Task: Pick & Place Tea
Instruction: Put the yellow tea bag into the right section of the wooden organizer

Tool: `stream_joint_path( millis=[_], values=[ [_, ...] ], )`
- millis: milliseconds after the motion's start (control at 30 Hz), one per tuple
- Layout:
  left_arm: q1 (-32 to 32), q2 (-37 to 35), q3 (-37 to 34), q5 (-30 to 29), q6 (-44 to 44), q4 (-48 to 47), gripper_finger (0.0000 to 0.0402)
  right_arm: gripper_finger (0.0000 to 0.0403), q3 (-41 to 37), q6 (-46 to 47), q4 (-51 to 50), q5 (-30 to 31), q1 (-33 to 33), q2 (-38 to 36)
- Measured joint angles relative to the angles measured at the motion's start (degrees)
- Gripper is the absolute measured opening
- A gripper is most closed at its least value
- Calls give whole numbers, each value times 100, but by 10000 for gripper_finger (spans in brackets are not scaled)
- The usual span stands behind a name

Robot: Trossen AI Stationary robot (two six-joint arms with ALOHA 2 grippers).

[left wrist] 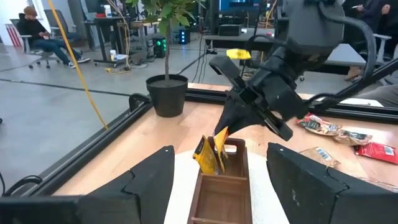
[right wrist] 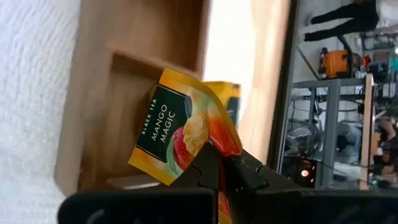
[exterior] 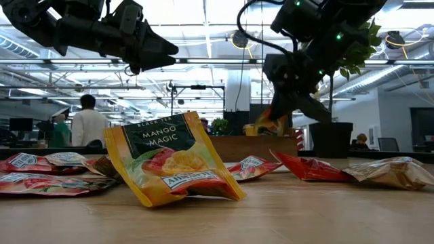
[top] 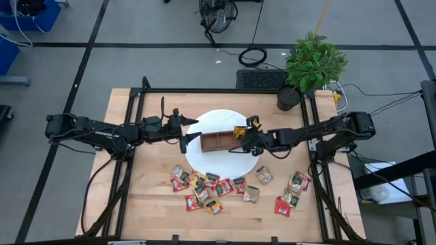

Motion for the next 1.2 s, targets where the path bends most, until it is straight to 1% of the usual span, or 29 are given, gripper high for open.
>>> stream_joint_path(
  millis=[100,167,333,433,500,733,1100,1200],
  values=[
    [0,0,-2,0,-1,0,253,0,0,-219,18,-306,22,184],
    [2,0,-2,0,-5,-2,253,0,0,-303,165,-376,23,375],
    [-13,0,-4,7,-63,-46,253,10,0,-493,437,200,65,660],
    [-25,0,-4,17,-63,-67,253,27,-4,-507,597,545,151,650],
    [-28,0,-4,24,-64,-119,253,37,-2,-503,664,659,214,595],
    [-31,0,-7,26,-94,-168,253,58,-2,-517,929,635,379,489],
    [-42,0,-7,54,-102,-167,253,62,-2,-402,907,615,349,489],
    [-42,0,-7,61,-111,-165,253,70,-2,-401,906,606,349,489]
  ],
)
